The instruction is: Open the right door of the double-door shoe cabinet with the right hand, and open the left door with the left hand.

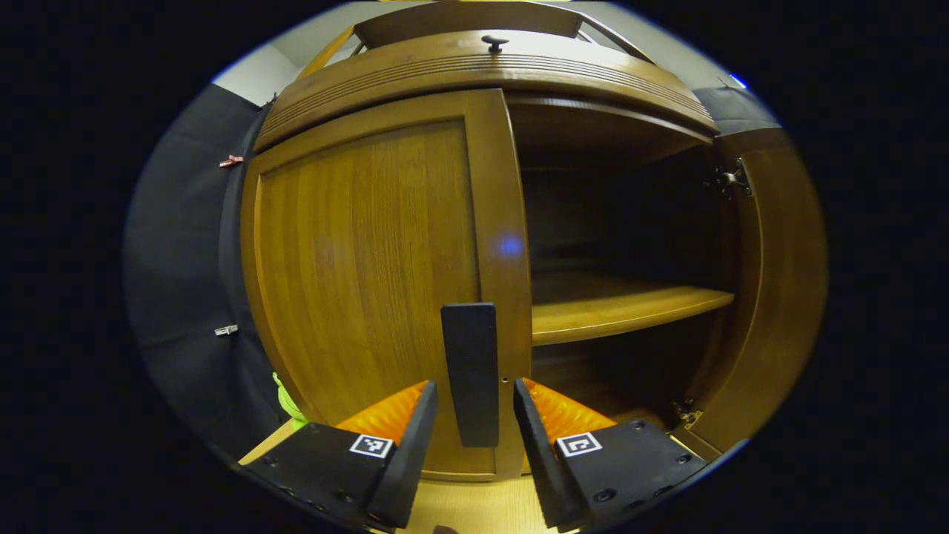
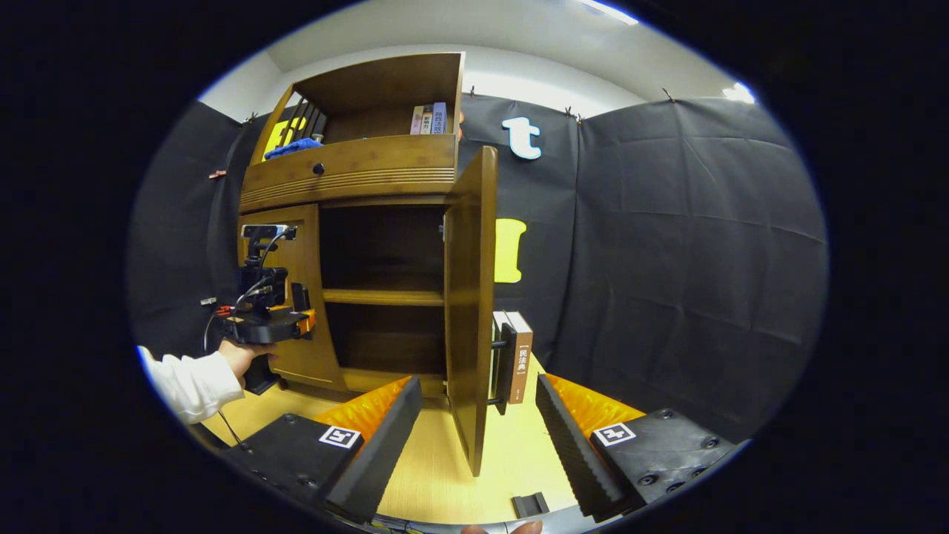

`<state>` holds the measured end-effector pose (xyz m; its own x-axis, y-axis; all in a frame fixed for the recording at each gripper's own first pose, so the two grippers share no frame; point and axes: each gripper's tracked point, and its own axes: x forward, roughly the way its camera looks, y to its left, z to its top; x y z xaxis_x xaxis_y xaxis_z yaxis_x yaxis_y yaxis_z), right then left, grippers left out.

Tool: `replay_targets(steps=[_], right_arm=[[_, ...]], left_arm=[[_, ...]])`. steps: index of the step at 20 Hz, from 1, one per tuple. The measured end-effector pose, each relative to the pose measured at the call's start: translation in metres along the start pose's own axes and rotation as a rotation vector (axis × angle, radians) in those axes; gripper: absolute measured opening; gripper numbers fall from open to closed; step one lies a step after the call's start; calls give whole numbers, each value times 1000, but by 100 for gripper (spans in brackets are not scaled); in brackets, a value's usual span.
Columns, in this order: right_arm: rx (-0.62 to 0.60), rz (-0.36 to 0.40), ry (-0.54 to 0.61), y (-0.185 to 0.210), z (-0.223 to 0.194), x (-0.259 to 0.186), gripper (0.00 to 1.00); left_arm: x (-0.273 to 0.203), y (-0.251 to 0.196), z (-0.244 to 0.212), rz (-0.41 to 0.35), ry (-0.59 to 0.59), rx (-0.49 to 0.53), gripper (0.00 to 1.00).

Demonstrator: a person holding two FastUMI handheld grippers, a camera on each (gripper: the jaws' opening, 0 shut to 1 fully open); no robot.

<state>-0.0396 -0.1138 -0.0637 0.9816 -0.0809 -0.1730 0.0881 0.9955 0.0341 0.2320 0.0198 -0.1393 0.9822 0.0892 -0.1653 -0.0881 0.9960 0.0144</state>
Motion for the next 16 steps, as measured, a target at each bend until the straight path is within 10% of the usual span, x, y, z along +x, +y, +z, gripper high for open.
replay_targets(steps=[7,16], right_arm=[[1,-28,20,-14,-6,4,98],[20,-25,14,0,-4,5,98]], left_arm=[[10,-6,-1,5,-9,-1,35],[-17,0,-9,-35,41,-4,30]])
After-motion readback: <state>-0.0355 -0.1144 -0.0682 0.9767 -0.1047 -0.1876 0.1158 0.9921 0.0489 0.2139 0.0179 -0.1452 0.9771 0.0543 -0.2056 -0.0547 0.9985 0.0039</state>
